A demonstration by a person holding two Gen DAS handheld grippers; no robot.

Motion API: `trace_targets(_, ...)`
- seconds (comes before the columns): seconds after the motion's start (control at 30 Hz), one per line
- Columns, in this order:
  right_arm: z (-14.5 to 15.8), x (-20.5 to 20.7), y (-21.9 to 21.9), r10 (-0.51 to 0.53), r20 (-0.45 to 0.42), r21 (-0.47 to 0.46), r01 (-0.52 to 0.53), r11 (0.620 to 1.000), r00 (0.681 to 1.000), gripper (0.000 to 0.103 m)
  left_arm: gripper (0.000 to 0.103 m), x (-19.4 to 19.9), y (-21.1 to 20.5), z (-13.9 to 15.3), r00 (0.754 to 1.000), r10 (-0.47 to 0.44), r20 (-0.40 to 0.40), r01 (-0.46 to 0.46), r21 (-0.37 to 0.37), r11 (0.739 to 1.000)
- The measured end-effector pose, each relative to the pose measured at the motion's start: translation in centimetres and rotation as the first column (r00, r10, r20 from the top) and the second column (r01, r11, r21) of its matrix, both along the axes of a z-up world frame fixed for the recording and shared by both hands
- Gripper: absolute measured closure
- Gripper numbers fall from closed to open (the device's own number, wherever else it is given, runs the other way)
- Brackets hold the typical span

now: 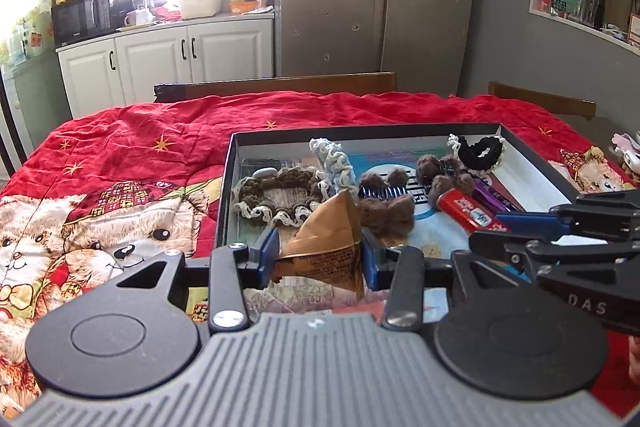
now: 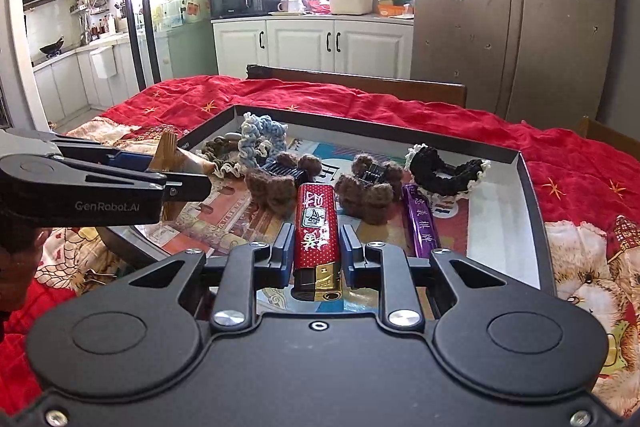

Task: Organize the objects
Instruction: 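Carry the paper pyramid and red tube with both tools over the box, then lower and open the left tool to release the pyramid while right tool releases red tube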

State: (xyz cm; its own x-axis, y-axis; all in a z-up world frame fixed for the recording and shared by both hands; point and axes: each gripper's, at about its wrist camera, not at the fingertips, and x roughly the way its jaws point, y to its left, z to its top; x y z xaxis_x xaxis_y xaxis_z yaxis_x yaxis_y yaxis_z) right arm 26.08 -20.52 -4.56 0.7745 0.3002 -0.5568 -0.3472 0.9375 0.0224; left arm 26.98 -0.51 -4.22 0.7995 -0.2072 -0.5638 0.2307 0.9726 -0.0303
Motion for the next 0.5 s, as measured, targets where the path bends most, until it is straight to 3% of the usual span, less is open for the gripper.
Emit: trace_targets(0.5, -0.7, 1.2, 0.7, -0.018, -0.007, -0.018, 0.018, 1.000, 1.000, 0.080, 0.057, 1.0, 0.0, -0.5, 1.000, 0.011, -0.009, -0.011, 0.003, 1.000)
